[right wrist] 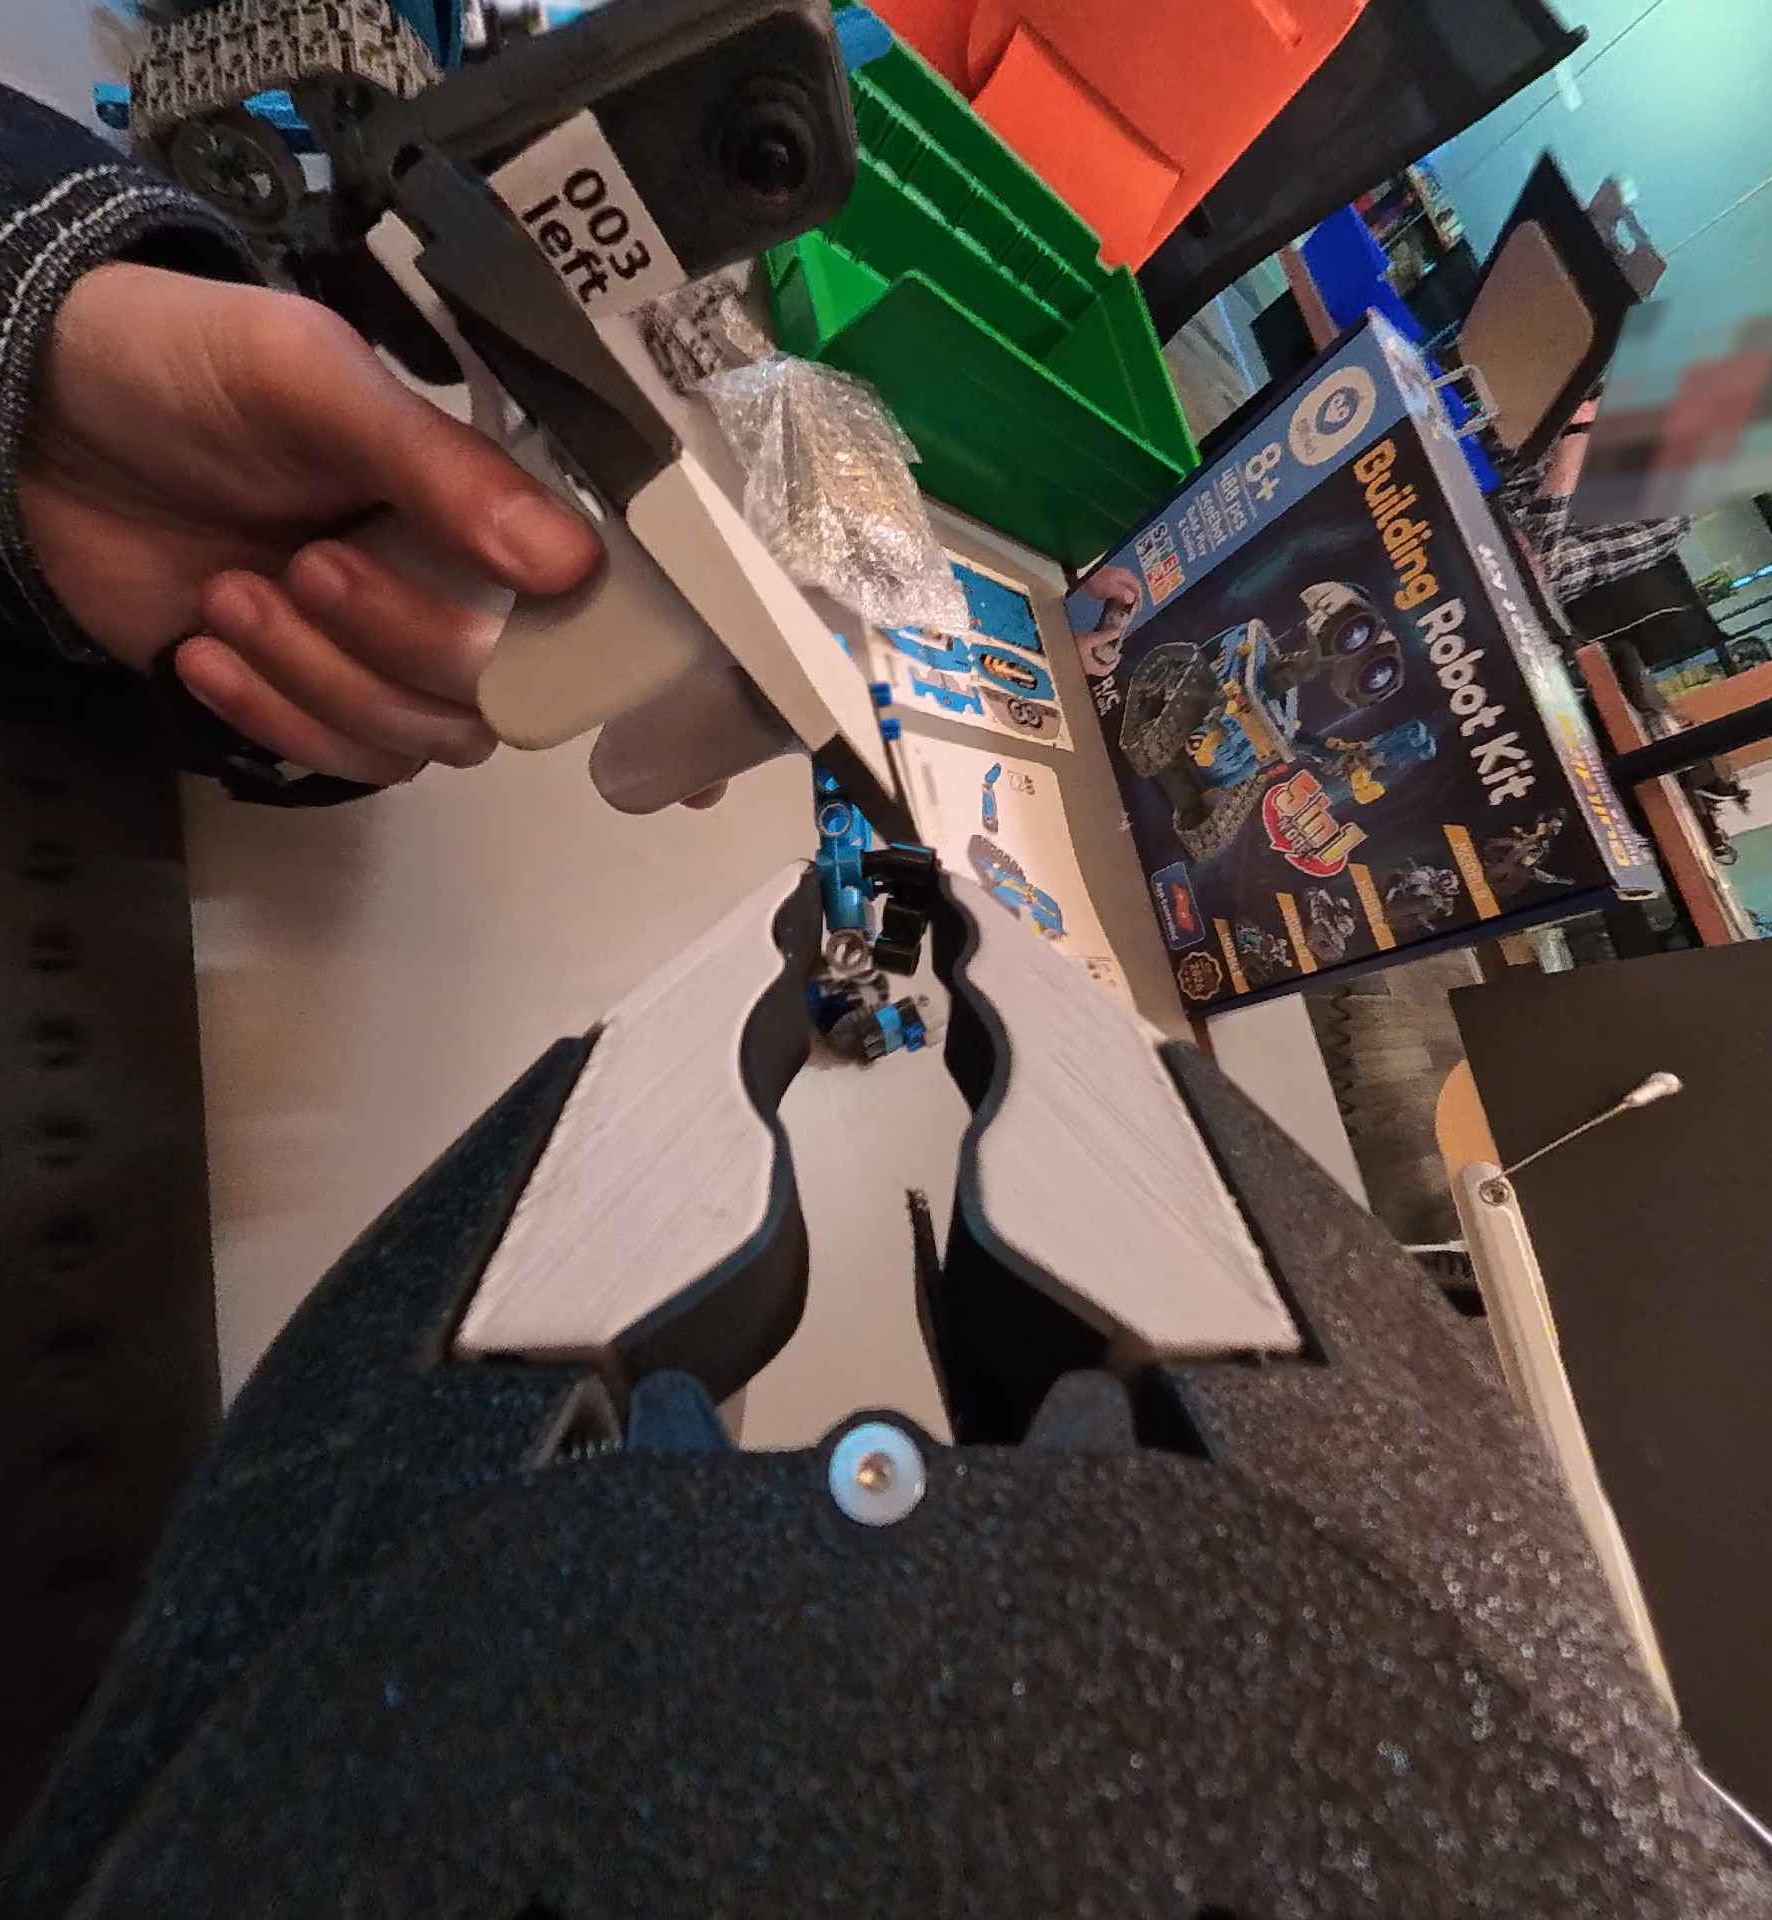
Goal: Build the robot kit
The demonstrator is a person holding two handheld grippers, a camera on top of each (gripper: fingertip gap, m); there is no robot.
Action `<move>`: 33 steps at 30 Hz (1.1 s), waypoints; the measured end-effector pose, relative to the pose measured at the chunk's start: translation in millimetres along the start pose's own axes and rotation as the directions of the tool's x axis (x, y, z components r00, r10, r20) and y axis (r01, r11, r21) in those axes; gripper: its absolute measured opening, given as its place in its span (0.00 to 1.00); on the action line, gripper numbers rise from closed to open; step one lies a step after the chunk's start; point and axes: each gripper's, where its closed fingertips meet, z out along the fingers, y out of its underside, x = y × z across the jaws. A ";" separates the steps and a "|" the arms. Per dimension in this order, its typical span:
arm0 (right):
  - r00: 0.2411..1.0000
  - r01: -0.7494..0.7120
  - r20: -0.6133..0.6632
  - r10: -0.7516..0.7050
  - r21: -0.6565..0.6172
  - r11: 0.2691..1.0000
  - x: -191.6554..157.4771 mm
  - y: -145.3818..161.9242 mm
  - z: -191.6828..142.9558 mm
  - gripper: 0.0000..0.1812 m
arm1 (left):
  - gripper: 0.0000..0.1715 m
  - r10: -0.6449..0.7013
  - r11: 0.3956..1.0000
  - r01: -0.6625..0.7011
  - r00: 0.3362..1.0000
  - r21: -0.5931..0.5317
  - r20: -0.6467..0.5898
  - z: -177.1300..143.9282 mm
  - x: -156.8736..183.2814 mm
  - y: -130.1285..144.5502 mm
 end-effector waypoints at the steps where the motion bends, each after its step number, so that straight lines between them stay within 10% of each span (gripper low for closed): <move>1: 1.000 0.018 0.023 -0.018 -0.010 1.000 -2.4 2.3 0.5 0.11 | 0.15 0.008 1.000 -0.008 1.000 -0.019 0.009 0.1 -1.1 3.1; 11: 0.996 -0.072 0.072 0.060 0.178 0.981 1.2 -2.0 -10.1 0.09 | 0.25 0.208 0.977 -0.206 0.977 -0.047 0.040 5.6 10.0 4.2; 15: 0.890 -0.411 0.373 0.263 0.406 0.816 -6.6 -16.6 -26.1 0.09 | 0.27 0.314 0.948 -0.315 0.949 -0.039 -0.031 3.3 30.9 4.1; 20: 0.647 -0.719 0.681 0.344 0.395 0.571 -9.1 -18.7 -39.2 0.09 | 0.15 0.387 0.918 -0.392 0.918 -0.060 -0.082 5.4 42.0 14.1; 33: 0.646 -0.708 0.683 0.341 0.368 0.603 -18.4 -12.3 -38.3 0.08 | 0.09 0.452 0.878 -0.462 0.886 -0.124 -0.102 8.3 37.8 28.3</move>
